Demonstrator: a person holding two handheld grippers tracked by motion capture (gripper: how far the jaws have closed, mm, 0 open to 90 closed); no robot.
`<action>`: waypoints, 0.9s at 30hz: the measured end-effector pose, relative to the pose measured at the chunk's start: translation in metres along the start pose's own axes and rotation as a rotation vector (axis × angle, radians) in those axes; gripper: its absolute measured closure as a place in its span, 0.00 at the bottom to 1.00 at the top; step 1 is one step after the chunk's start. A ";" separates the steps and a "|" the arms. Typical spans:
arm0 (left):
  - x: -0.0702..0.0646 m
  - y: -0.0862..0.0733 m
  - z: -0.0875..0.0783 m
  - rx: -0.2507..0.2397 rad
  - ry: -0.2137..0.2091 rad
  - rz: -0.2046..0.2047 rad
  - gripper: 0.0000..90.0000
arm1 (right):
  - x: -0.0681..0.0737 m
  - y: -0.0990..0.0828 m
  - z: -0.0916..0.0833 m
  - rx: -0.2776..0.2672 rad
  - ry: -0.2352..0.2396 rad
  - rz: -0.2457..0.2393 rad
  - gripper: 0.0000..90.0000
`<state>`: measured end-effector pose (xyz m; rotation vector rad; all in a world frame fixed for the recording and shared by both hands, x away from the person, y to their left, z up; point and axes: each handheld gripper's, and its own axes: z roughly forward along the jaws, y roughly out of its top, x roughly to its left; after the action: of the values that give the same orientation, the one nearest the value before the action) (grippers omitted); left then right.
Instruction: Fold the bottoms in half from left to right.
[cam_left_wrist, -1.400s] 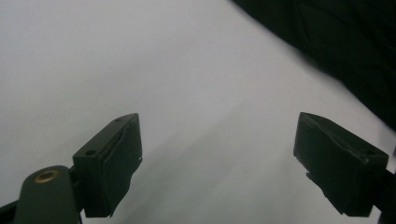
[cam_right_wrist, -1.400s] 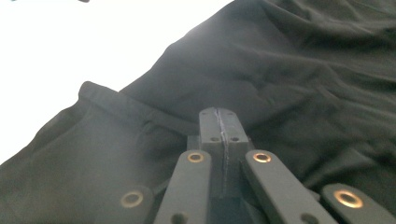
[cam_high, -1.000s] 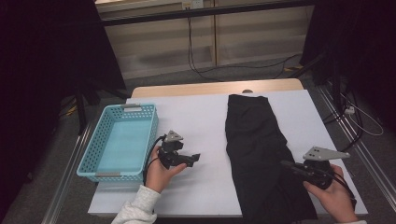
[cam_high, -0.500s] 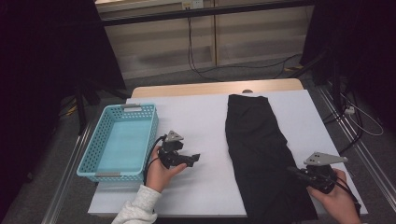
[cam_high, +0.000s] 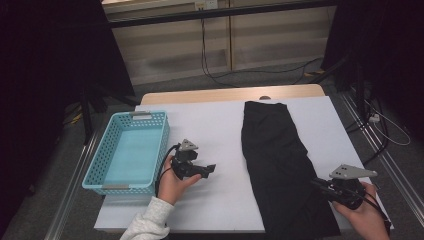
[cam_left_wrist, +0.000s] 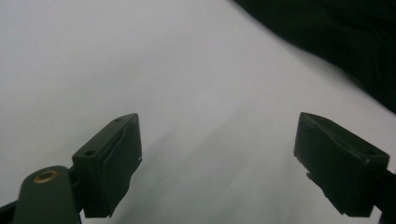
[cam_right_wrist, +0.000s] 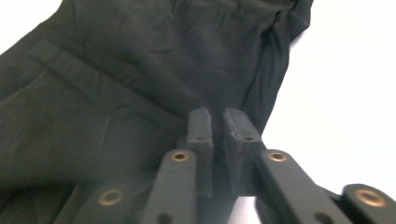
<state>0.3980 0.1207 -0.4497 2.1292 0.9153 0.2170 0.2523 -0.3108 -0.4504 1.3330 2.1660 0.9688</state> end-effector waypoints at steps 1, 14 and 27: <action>0.000 0.000 -0.001 0.000 0.002 0.008 0.17 | 0.004 0.003 0.001 -0.021 0.010 -0.005 0.81; 0.002 -0.002 -0.002 0.001 0.009 0.000 0.16 | 0.061 0.032 0.040 -0.043 0.177 -0.103 0.66; 0.003 -0.004 -0.005 -0.001 0.011 -0.008 0.16 | 0.071 0.029 0.049 0.002 0.231 -0.148 0.98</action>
<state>0.3959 0.1273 -0.4497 2.1248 0.9300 0.2259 0.2704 -0.2221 -0.4610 1.0884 2.3974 1.1083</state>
